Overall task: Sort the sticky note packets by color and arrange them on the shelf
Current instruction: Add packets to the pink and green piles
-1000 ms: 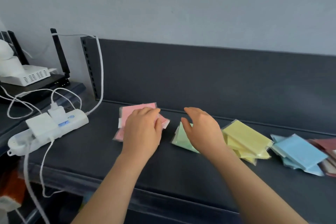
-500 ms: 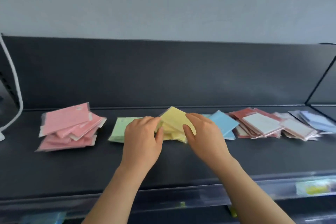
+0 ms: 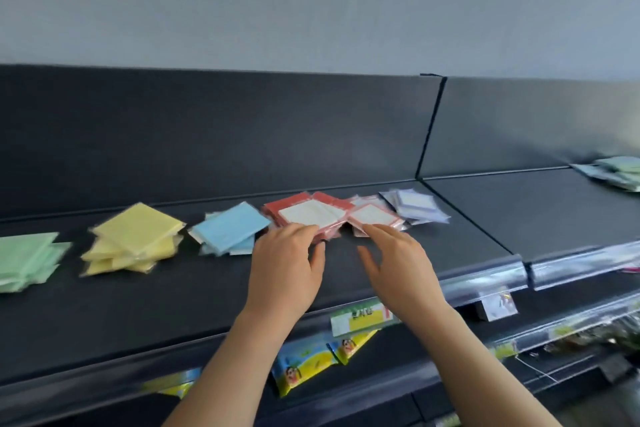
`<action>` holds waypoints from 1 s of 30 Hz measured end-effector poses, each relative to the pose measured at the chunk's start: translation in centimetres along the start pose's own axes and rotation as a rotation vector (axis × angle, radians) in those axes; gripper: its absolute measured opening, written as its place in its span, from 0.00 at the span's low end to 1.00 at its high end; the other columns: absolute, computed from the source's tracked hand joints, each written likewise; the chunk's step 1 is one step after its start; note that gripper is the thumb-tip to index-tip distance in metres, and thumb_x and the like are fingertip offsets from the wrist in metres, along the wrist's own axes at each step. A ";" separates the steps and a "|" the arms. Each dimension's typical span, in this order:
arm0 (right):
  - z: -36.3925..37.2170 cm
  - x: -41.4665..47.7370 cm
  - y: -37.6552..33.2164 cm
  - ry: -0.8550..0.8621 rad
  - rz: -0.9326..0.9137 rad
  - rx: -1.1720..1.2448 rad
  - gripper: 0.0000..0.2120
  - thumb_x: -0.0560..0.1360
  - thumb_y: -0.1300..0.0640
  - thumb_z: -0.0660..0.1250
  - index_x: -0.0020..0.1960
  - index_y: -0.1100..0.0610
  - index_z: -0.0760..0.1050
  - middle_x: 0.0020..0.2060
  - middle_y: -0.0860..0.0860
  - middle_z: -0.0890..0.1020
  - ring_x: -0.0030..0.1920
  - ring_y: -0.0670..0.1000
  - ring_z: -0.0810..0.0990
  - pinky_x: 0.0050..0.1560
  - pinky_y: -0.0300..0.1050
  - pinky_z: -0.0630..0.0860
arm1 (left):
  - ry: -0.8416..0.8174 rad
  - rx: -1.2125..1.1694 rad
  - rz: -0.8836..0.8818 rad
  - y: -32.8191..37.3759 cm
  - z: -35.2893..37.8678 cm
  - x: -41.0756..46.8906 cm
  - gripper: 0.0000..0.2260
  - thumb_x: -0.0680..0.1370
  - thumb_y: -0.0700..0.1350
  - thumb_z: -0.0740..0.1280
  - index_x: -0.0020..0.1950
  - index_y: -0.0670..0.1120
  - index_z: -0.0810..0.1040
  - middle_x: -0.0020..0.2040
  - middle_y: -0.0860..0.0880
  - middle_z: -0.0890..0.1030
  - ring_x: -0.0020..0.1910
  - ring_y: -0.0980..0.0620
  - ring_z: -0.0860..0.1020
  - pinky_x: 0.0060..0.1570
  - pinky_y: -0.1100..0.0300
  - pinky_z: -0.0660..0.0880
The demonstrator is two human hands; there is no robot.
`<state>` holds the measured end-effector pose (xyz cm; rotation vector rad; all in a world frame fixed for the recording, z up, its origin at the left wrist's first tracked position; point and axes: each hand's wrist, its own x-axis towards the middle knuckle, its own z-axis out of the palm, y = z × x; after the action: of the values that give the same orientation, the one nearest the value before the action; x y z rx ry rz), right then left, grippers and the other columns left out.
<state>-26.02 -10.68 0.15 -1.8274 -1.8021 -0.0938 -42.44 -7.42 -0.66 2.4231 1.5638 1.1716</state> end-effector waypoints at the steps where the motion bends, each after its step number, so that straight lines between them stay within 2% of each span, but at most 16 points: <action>1: -0.6 -0.1 1.6 -0.003 0.011 -0.011 0.16 0.78 0.54 0.64 0.63 0.57 0.76 0.57 0.52 0.80 0.58 0.56 0.77 0.59 0.50 0.73 | -0.003 -0.012 0.009 1.5 1.1 0.3 0.13 0.79 0.49 0.63 0.61 0.50 0.79 0.55 0.53 0.81 0.53 0.51 0.77 0.55 0.55 0.72; 4: -2.3 -0.4 6.1 -0.015 0.064 -0.037 0.13 0.77 0.56 0.65 0.59 0.60 0.77 0.53 0.54 0.81 0.54 0.58 0.78 0.56 0.51 0.73 | -0.023 -0.053 0.024 5.4 4.2 1.2 0.14 0.80 0.49 0.63 0.64 0.49 0.78 0.59 0.52 0.80 0.57 0.50 0.76 0.58 0.55 0.71; 7: -3.7 -0.5 9.9 -0.015 0.098 -0.046 0.18 0.78 0.55 0.63 0.66 0.59 0.73 0.60 0.53 0.79 0.60 0.57 0.76 0.61 0.49 0.70 | -0.048 -0.061 0.051 8.1 7.0 2.6 0.12 0.79 0.48 0.64 0.60 0.49 0.80 0.55 0.51 0.82 0.54 0.49 0.77 0.55 0.53 0.72; 9: -4.6 -0.2 12.3 -0.016 0.122 -0.053 0.18 0.79 0.54 0.62 0.67 0.58 0.72 0.61 0.52 0.78 0.61 0.56 0.75 0.63 0.47 0.69 | -0.064 -0.051 0.072 9.7 8.8 3.8 0.10 0.78 0.47 0.64 0.56 0.48 0.82 0.50 0.51 0.83 0.50 0.47 0.77 0.52 0.52 0.73; 15: -6.3 1.6 19.4 -0.018 0.236 -0.100 0.14 0.80 0.53 0.60 0.60 0.60 0.75 0.55 0.54 0.80 0.56 0.57 0.76 0.58 0.49 0.71 | -0.105 -0.059 0.116 14.6 14.4 7.7 0.08 0.76 0.44 0.66 0.51 0.44 0.83 0.46 0.47 0.83 0.44 0.42 0.78 0.45 0.51 0.74; 20: -7.5 4.5 25.2 0.005 0.264 -0.138 0.16 0.80 0.53 0.60 0.63 0.60 0.74 0.56 0.55 0.80 0.57 0.56 0.76 0.59 0.48 0.70 | -0.147 -0.117 0.137 18.3 19.6 11.4 0.14 0.78 0.47 0.65 0.62 0.46 0.80 0.56 0.48 0.82 0.55 0.44 0.78 0.56 0.51 0.73; 26: -9.4 8.1 31.4 0.026 0.323 -0.138 0.18 0.80 0.52 0.60 0.67 0.57 0.73 0.59 0.53 0.79 0.61 0.55 0.75 0.62 0.46 0.67 | -0.217 -0.079 0.168 23.0 24.6 15.9 0.16 0.80 0.51 0.61 0.67 0.50 0.75 0.62 0.52 0.78 0.59 0.47 0.75 0.58 0.55 0.67; 30: -10.4 9.3 35.3 0.032 0.368 -0.156 0.16 0.79 0.52 0.60 0.61 0.60 0.75 0.56 0.55 0.80 0.58 0.57 0.76 0.59 0.47 0.69 | -0.251 -0.066 0.189 25.9 27.1 18.0 0.17 0.81 0.51 0.59 0.69 0.51 0.73 0.64 0.53 0.77 0.61 0.48 0.73 0.60 0.56 0.65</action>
<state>11.44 -4.46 0.84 -2.2241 -1.4423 -0.1249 -2.44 3.64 0.59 2.5991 1.2309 0.8804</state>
